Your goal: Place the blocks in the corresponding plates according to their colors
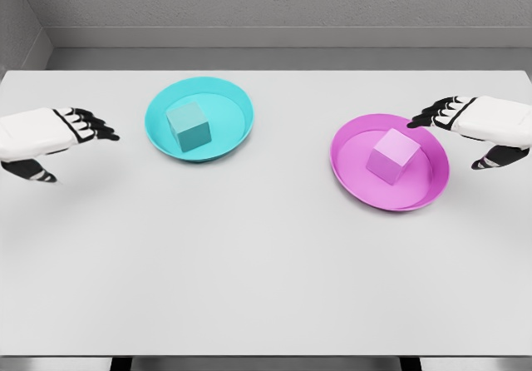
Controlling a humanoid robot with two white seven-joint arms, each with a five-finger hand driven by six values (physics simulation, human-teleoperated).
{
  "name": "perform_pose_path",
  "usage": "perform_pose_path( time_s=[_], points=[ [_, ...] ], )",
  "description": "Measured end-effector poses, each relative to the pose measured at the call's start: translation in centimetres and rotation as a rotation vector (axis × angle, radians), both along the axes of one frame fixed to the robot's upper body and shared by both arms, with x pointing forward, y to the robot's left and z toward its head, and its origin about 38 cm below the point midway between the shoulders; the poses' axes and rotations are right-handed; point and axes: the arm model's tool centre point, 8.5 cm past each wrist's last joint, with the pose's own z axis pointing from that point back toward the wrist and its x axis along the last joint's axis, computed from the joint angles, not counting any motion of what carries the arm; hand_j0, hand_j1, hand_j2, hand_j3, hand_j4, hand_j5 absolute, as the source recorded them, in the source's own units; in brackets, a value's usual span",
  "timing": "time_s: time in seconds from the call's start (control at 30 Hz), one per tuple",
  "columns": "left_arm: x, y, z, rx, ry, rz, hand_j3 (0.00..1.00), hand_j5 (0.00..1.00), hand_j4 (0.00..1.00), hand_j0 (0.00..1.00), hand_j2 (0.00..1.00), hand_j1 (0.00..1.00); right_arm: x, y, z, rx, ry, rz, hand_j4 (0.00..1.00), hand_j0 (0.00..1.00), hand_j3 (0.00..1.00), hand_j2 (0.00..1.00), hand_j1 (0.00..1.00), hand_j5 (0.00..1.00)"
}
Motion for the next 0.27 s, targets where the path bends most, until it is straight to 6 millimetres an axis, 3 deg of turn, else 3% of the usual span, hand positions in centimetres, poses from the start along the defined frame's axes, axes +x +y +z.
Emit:
perform_pose_path(
  time_s=[0.27],
  points=[
    [-0.12,-0.05,0.7,0.003,-0.015,-0.006,1.0,1.0,1.0,1.0,1.0,1.0,0.0,-0.01,0.03,0.0,-0.001,0.0,1.0,1.0,1.0,1.0,1.0,1.0]
  ],
)
